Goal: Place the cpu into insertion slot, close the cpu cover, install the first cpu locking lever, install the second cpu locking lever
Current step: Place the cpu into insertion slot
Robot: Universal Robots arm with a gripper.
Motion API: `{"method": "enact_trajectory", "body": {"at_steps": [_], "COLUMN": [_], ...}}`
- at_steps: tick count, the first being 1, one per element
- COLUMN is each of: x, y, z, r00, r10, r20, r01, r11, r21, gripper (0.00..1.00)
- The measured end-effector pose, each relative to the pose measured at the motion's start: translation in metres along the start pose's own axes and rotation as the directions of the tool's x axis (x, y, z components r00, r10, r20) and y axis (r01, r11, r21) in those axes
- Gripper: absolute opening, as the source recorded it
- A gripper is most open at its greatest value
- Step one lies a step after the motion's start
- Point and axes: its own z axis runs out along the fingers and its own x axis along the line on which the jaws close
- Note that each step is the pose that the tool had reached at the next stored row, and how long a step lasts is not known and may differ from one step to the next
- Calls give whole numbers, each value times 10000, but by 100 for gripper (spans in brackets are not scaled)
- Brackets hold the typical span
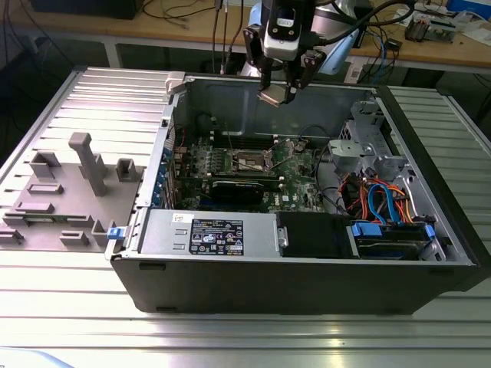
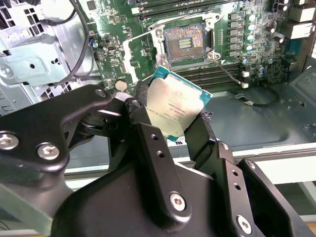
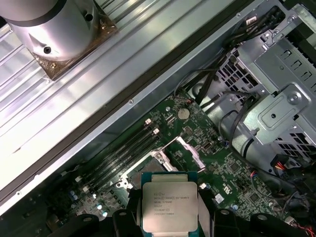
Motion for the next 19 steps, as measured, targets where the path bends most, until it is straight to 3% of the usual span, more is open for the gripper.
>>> {"method": "enact_trajectory", "body": {"at_steps": [7,11,19], "x": [0,0,0], "y": [0,0,0], "z": [1,4,4], "r00": [9984,9928,9920], "r10": [570,1193,1258], "r20": [54,108,114], "r01": [-570,-1193,-1257], "r11": [9984,9929,9921], "r21": [-8,-24,-27], "gripper": [54,54,54]}}
